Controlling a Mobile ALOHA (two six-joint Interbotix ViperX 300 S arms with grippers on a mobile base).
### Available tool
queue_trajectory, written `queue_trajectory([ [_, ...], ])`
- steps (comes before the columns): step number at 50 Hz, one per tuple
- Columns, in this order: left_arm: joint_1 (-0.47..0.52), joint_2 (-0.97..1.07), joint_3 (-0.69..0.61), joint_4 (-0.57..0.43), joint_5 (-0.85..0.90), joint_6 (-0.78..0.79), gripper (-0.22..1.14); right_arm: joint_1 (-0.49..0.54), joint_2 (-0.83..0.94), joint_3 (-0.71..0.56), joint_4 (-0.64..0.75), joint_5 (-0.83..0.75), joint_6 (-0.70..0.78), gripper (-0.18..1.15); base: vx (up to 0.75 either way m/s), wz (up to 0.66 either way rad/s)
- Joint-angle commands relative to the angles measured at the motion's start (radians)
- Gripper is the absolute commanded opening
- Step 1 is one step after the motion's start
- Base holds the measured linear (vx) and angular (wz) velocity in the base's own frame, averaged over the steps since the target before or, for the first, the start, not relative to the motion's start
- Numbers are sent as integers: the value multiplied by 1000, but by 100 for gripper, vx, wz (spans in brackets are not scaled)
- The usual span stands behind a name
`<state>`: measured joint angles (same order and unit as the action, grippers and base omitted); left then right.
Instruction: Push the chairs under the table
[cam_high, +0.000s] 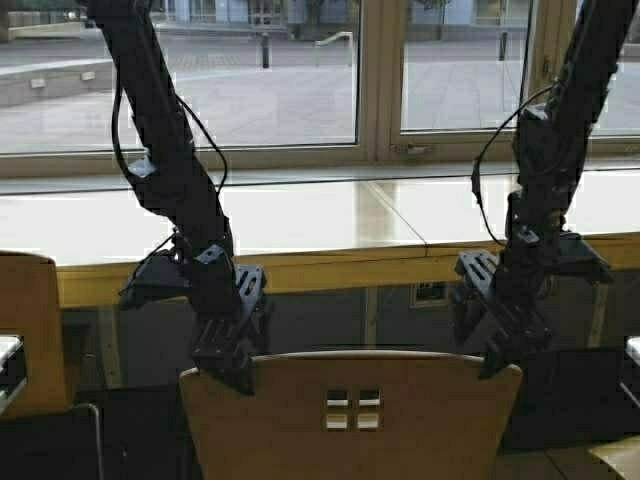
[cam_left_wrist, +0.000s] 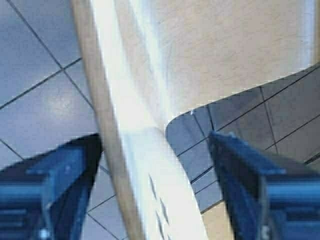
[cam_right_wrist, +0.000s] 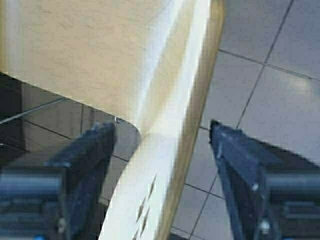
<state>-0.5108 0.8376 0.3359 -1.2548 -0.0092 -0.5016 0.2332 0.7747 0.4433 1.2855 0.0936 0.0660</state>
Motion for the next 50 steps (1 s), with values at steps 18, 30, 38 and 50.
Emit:
queue_trajectory([
  [18, -2, 67, -58, 0, 6, -3, 95, 21, 138, -74, 3, 34, -5, 92, 5, 0],
  [30, -2, 101, -77, 0, 9, -2, 89, 37, 189, -117, -9, 48, -9, 84, 4, 1],
  [38, -2, 107, -86, 0, 8, -3, 55, 35, 195, -121, -25, 48, -11, 39, 4, 0],
  [50, -2, 110, -103, -2, 8, -11, -3, 35, 195, -141, -29, 57, -12, 2, 2, 3],
])
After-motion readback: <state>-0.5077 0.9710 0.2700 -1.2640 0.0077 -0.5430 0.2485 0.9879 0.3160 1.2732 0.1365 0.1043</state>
